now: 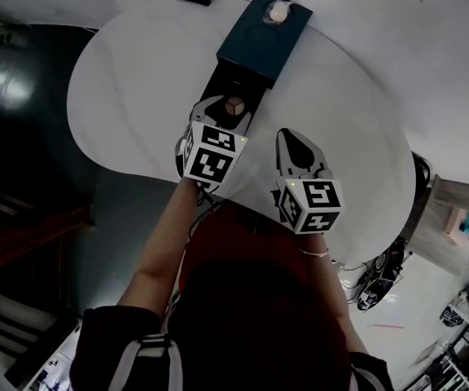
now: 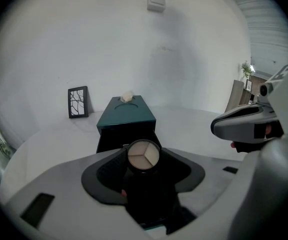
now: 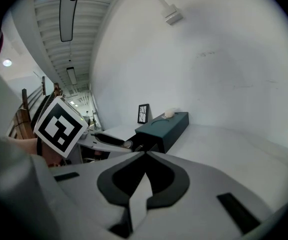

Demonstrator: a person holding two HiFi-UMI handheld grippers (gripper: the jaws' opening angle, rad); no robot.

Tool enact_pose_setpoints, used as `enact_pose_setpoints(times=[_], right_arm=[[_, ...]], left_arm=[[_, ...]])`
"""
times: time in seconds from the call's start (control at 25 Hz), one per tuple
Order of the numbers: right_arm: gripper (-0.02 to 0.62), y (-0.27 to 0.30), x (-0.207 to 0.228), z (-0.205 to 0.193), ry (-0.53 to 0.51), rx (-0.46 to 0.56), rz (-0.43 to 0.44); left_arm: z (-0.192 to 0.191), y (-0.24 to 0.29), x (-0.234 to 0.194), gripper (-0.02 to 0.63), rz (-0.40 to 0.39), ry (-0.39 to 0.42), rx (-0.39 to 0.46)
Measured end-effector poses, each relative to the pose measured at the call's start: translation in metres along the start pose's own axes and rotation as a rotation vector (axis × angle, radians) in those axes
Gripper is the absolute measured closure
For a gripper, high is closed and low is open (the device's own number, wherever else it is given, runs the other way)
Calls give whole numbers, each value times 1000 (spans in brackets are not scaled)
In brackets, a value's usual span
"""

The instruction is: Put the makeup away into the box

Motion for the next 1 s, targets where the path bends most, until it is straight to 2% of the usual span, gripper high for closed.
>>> enact_pose_setpoints(times=[0.52, 1.0], right_arm=[[580, 5, 12, -1, 31, -13, -60], [580, 6, 17, -1, 38, -23, -89]], left_arm=[[-1, 28, 3, 373, -77, 56, -95], [-6, 41, -3, 373, -94, 39, -135]])
Point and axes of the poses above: the fingertips, and each gripper's own axes: y forward along the fingers, x to its right, z out of its top, the point moved 3 cm from there along -y, backward along the fingers, and after that the axes turned 6 degrees about -y, right-handed, at the moved point
